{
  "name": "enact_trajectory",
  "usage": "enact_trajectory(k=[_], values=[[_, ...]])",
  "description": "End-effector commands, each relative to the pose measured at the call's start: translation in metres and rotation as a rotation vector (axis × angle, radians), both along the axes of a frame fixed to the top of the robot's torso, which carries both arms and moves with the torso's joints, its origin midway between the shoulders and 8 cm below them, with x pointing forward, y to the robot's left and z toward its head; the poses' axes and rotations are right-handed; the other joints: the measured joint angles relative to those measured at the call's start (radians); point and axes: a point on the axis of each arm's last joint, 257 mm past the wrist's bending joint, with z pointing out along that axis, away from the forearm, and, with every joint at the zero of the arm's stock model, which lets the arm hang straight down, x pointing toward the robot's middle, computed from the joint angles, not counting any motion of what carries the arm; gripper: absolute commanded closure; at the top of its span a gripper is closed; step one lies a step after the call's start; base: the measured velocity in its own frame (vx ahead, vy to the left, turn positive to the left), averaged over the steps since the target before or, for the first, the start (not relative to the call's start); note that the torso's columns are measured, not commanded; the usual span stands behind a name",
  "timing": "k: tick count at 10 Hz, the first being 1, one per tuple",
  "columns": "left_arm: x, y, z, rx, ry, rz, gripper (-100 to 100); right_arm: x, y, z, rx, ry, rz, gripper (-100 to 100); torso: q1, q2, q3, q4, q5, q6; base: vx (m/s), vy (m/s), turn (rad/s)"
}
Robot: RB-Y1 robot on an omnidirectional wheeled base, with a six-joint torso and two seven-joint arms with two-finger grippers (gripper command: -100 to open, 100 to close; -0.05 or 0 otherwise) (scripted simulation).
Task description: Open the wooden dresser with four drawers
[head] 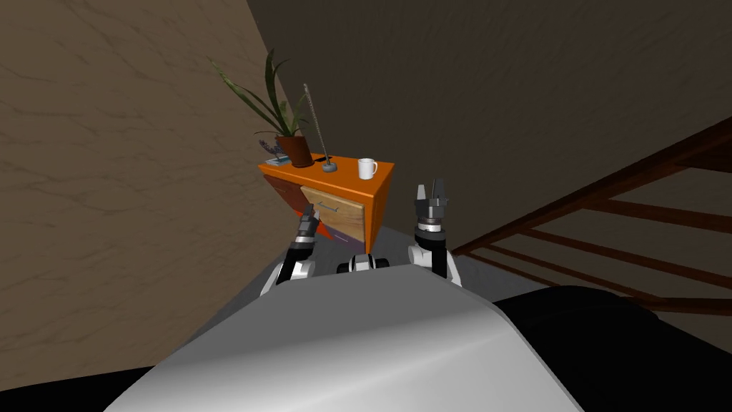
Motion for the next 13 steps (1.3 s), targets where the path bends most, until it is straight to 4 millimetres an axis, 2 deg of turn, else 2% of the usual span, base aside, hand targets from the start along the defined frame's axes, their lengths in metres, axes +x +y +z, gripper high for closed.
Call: enact_trajectory(k=[1,2,4,7,10,12,13], values=[[0.007,-0.008,-0.024,0.058,0.046,-0.033,-100,0.000,0.000,0.000,0.000,0.000,0.000,0,0.000,0.000,0.000,0.000,0.000,0.000,-0.001,0.036,-0.152],[0.009,-0.010,-0.030,0.074,0.058,-0.041,-100,0.000,0.000,0.000,0.000,0.000,0.000,0,0.001,0.000,0.000,0.000,0.000,0.000,-0.004,0.038,-0.151],[0.014,-0.019,-0.056,0.136,0.108,-0.073,-100,0.000,0.000,0.000,0.000,0.000,0.000,0,0.000,0.000,0.000,0.000,0.000,0.000,-0.012,0.045,-0.219],[0.017,-0.024,-0.077,0.186,0.147,-0.096,-100,0.000,0.000,0.000,0.000,0.000,0.000,0,0.000,0.000,0.000,0.000,0.000,0.000,-0.006,0.037,-0.116],[0.019,-0.028,-0.107,0.262,0.200,-0.126,-100,0.000,0.000,0.000,0.000,0.000,0.000,0,0.000,0.000,0.000,0.000,0.000,-0.001,-0.008,0.034,-0.148],[0.018,-0.026,-0.095,0.248,0.190,-0.120,-100,0.000,0.000,0.000,0.000,0.000,0.000,0,-0.001,0.000,0.000,0.000,0.000,0.000,0.037,-0.003,-0.016],[0.018,-0.026,-0.098,0.248,0.188,-0.121,-100,0.000,0.000,0.000,0.000,0.000,0.000,0,-0.003,-0.004,-0.002,-0.001,-0.001,0.000,0.052,-0.016,-0.001]])
